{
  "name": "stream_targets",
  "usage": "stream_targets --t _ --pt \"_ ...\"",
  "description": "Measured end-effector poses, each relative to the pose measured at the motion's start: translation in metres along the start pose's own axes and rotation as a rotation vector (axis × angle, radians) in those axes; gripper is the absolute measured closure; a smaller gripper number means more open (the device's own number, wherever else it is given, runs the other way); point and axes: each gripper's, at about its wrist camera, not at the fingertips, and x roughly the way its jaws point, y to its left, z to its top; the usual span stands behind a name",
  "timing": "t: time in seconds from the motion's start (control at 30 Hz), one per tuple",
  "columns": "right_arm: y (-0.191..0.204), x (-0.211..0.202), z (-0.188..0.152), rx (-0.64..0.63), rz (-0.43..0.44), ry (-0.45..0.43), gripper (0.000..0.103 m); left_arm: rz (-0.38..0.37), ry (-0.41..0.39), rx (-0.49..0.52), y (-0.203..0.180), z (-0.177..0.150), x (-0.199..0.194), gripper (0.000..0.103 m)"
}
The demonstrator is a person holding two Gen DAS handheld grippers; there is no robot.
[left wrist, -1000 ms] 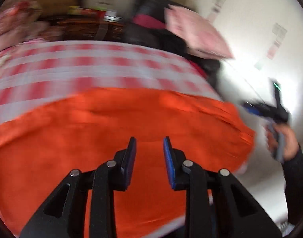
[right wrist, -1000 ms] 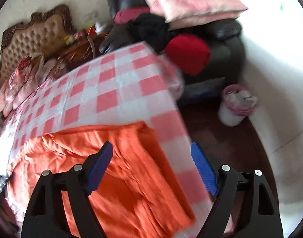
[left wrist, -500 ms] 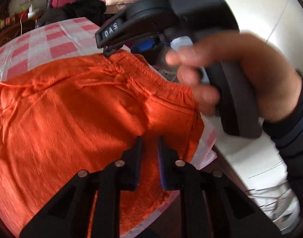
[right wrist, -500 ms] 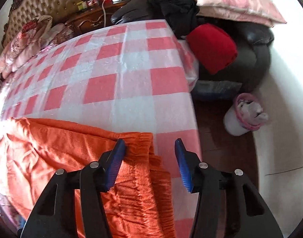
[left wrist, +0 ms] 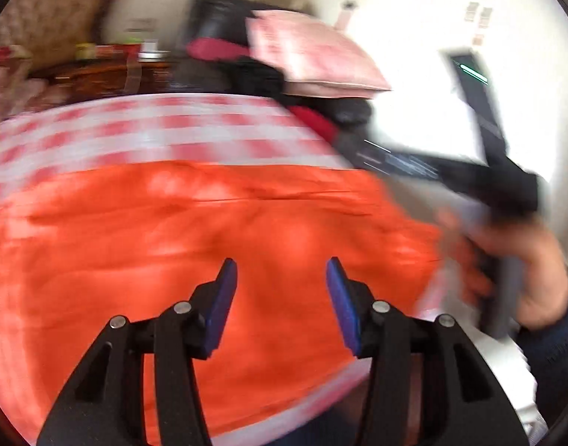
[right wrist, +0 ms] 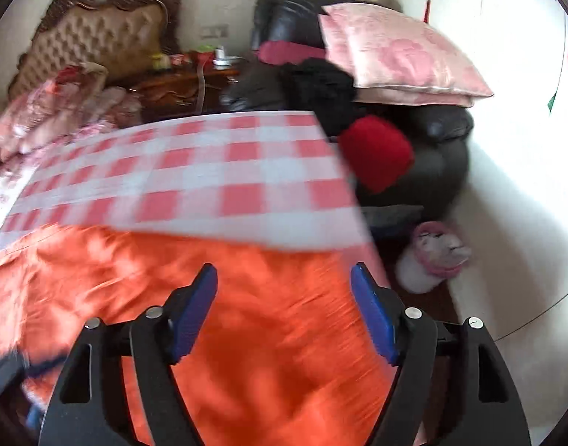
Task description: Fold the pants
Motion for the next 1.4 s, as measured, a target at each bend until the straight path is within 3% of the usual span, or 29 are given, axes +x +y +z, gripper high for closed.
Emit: stream_targets --t 0.07,0.17,0.23,0.3,0.33,0.47,0.53,0.63,0.8,0.93,1.0,1.13,1.17,1.2,1.23,1.33,1.4 --pt "0.023 -0.003 -0.02 0.022 0.018 0.019 0.03 0.075 -0.012 -0.03 0.038 -0.003 -0.016 0.053" --pt "0.052 -0.003 -0.047 0.02 0.036 0.047 0.03 0.25 -0.026 -0.125 0.114 -0.013 -0.052 0.056" --pt "0.066 -0.001 -0.062 -0.015 0.007 0.061 0.03 0.355 -0.03 -0.21 0.169 -0.021 -0.082 0.07" --pt "0.075 0.009 -0.078 -0.032 0.007 0.131 0.029 0.431 -0.042 -0.337 0.226 -0.033 -0.116 0.072" --pt "0.078 0.011 -0.085 -0.048 -0.008 0.133 0.028 0.472 -0.058 -0.438 0.266 -0.044 -0.137 0.073" --pt "0.078 0.011 -0.085 -0.049 -0.039 0.15 0.021 0.595 -0.138 -0.724 0.366 -0.088 -0.222 0.073" --pt "0.077 0.01 -0.084 -0.045 -0.083 0.159 0.021 0.65 -0.151 -0.749 0.397 -0.1 -0.253 0.069" --pt "0.083 0.002 -0.076 -0.052 -0.124 0.137 0.021 0.609 -0.12 -0.64 0.411 -0.091 -0.265 0.068" --pt "0.136 -0.007 -0.05 -0.114 0.012 0.094 0.021 0.464 -0.013 -0.368 0.398 -0.043 -0.21 0.069" --pt "0.192 -0.008 -0.045 -0.162 0.147 0.104 0.021 0.442 0.098 -0.336 0.412 -0.03 -0.163 0.076" --pt "0.218 -0.013 -0.048 -0.212 0.193 0.109 0.021 0.469 0.091 -0.332 0.421 -0.028 -0.163 0.078" --pt "0.266 -0.014 -0.062 -0.318 0.274 0.135 0.021 0.528 0.025 -0.461 0.453 -0.034 -0.203 0.077" --pt "0.275 -0.015 -0.066 -0.34 0.282 0.137 0.021 0.515 -0.017 -0.522 0.463 -0.041 -0.222 0.075" --pt "0.282 -0.015 -0.07 -0.358 0.287 0.139 0.021 0.502 -0.058 -0.592 0.471 -0.051 -0.241 0.066" --pt "0.286 -0.015 -0.073 -0.363 0.29 0.142 0.021 0.481 -0.103 -0.692 0.481 -0.068 -0.263 0.059" --pt "0.294 -0.01 -0.082 -0.354 0.312 0.179 0.021 0.334 -0.206 -0.923 0.494 -0.125 -0.308 0.055" --pt "0.293 -0.009 -0.089 -0.355 0.311 0.197 0.021 0.258 -0.208 -1.005 0.489 -0.157 -0.319 0.055"
